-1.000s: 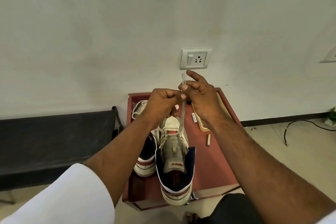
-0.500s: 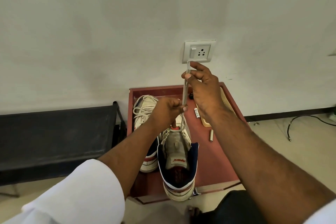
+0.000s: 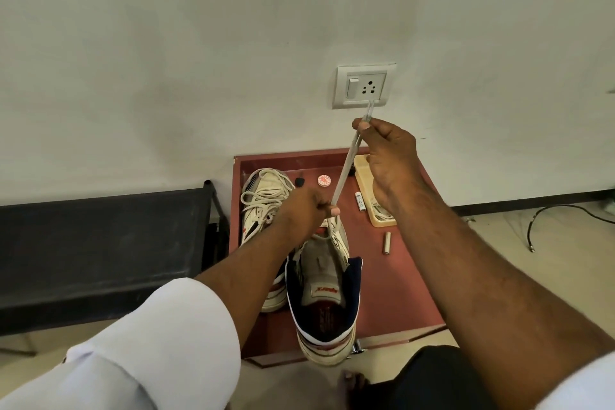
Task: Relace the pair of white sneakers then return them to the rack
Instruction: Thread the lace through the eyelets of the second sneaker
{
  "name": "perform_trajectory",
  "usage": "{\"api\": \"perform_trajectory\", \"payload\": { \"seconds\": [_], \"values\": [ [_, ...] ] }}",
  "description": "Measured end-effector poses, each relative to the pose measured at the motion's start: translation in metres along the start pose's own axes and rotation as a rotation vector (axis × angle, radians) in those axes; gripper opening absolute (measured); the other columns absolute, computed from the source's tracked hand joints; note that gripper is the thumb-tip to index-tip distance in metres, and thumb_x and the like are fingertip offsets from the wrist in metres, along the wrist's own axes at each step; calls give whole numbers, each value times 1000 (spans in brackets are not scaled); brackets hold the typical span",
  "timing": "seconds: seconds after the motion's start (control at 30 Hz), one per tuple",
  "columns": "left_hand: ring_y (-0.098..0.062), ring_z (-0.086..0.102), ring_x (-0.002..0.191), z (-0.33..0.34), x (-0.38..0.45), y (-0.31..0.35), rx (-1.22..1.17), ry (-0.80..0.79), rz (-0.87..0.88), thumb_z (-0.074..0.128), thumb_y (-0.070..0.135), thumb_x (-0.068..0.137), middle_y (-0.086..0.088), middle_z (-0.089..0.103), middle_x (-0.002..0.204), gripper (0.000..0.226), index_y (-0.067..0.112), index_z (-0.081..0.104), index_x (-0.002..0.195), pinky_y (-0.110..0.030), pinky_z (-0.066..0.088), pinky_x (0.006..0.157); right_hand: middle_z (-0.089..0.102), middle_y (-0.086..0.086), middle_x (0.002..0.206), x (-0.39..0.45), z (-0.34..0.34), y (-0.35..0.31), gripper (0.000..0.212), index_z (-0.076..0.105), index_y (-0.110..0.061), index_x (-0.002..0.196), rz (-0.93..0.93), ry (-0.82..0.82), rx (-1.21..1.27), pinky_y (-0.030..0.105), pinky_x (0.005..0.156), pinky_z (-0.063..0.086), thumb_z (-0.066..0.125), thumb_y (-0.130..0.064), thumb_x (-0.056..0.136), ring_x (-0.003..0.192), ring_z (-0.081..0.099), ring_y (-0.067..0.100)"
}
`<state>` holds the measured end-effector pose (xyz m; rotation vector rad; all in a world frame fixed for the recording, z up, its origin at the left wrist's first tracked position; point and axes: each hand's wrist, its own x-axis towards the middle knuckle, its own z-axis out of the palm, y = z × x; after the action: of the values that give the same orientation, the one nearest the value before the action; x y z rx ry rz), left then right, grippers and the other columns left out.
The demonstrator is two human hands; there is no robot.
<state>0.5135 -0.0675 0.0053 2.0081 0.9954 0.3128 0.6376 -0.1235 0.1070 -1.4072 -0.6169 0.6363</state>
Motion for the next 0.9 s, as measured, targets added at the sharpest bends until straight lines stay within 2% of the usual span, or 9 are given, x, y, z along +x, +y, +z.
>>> {"api": "perform_trajectory", "payload": {
  "seconds": [0.1,0.17,0.23,0.3,0.4,0.5,0.67,0.77,0.9],
  "values": [
    [-21,68,84,-1,-2,-4,-60,60,-37,71,21,90,-7,73,88,13,9,76,93,-34,56,79,59,-7,126,3,-6,25,38,57,-20,133,227,-106,-115,35,104,40,47,-39,101,119,51,10],
    [-15,66,74,-3,1,-6,-96,80,-64,73,18,88,-1,70,76,14,11,74,76,-28,53,72,51,-1,141,-6,-9,54,50,49,-21,140,395,-133,-211,45,108,38,40,-50,101,128,47,20],
    [-15,65,73,-4,8,-8,-147,87,-98,76,17,85,-4,72,76,20,12,71,66,-31,55,76,64,6,116,-23,-13,83,36,63,-10,119,428,-146,-274,34,89,48,48,-37,101,106,57,21],
    [-23,69,80,-4,16,-12,-167,96,-116,80,18,81,-15,73,85,16,4,74,73,-43,57,84,63,7,83,-37,-15,101,19,69,-7,93,386,-165,-252,25,64,43,58,-22,97,80,54,19],
    [-22,64,109,-2,19,-16,-216,136,-113,82,18,77,-9,68,117,11,11,76,73,-41,49,100,63,-10,59,-38,-15,106,14,70,-10,85,336,-225,-197,11,53,43,61,-15,95,54,56,-1],
    [-19,51,129,1,21,-20,-272,179,-129,84,22,76,-3,53,142,12,15,80,85,-39,40,111,67,-6,63,-32,-12,105,13,71,-5,87,338,-268,-146,10,54,45,62,-10,94,52,57,-5],
    [-16,40,138,3,19,-11,-282,182,-158,81,22,80,3,34,156,15,9,79,87,-25,26,113,52,10,67,-31,-5,112,32,69,-13,60,325,-315,-221,31,60,31,69,-24,90,64,39,21],
    [-17,30,145,4,21,-10,-335,181,-175,78,16,83,0,24,162,15,3,77,88,-22,25,108,47,-3,48,-34,-2,109,43,65,-21,50,296,-307,-215,23,46,27,65,-22,93,46,35,10],
    [-16,30,145,-3,19,0,-370,138,-216,78,14,82,3,23,162,16,2,76,93,-23,28,106,46,-12,39,-37,-2,107,35,59,-16,63,263,-340,-159,14,37,29,56,-14,98,35,36,-3]
  ]
}}
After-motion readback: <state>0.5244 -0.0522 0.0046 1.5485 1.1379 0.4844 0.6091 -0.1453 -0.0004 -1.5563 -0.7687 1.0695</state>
